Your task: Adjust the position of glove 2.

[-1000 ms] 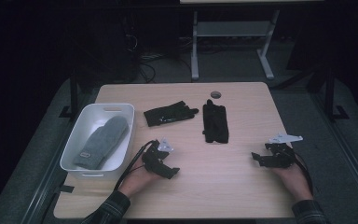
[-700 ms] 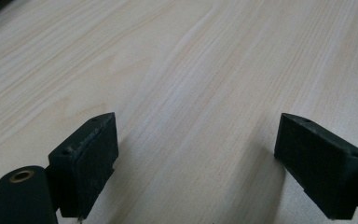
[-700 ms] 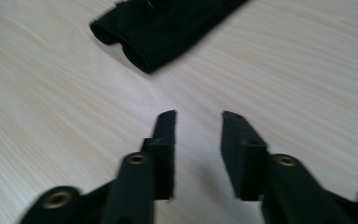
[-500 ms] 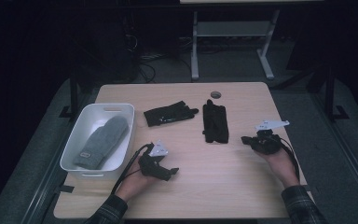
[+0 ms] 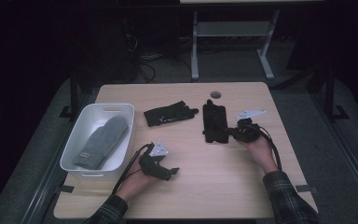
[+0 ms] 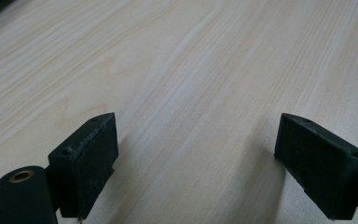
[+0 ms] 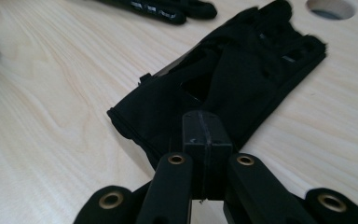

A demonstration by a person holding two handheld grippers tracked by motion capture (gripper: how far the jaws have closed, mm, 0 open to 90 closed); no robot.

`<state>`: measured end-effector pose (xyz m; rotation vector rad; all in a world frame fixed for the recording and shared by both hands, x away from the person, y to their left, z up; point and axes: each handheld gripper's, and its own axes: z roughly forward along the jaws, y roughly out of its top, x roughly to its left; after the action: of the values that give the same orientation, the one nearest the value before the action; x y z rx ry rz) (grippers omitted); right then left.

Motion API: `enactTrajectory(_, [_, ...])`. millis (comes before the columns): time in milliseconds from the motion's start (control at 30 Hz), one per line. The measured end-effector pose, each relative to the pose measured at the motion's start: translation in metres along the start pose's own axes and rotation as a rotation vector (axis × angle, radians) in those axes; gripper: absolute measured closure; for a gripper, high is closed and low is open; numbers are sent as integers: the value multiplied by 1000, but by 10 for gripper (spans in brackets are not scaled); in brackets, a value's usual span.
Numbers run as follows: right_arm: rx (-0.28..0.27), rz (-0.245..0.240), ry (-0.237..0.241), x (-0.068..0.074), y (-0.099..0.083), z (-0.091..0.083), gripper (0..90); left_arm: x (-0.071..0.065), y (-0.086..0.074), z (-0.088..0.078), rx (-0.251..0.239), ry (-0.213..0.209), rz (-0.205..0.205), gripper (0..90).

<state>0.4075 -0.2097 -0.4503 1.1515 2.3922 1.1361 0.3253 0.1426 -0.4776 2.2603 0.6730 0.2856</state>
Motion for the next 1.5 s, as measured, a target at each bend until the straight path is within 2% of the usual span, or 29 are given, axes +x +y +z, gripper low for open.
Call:
enactTrajectory(67, [6,-5,6,-1,0,6,900,0,0,0,0,-3,0,125])
enactTrajectory(133, [30,3,5,-1,-2,13,900,0,0,0,0,-4,0,125])
enactTrajectory(200, [55,-12,5,-1,-4,19,900,0,0,0,-1,-6,0,125])
enactTrajectory(400, [81,-13,9,2,-9,19,900,0,0,0,0,-6,0,125])
enactTrajectory(867, [118,-63,35,15,-24,0,900,0,0,1,-4,-3,-2,126])
enactTrajectory(1100, [138,-49,53,22,-35,-14,900,0,0,1,-5,-2,-2,126])
enactTrajectory(1167, [144,-65,57,25,-39,-18,900,0,0,1,-6,-2,-2,126])
enactTrajectory(1500, [172,-101,126,47,-58,-39,900,0,0,0,-4,-2,0,126])
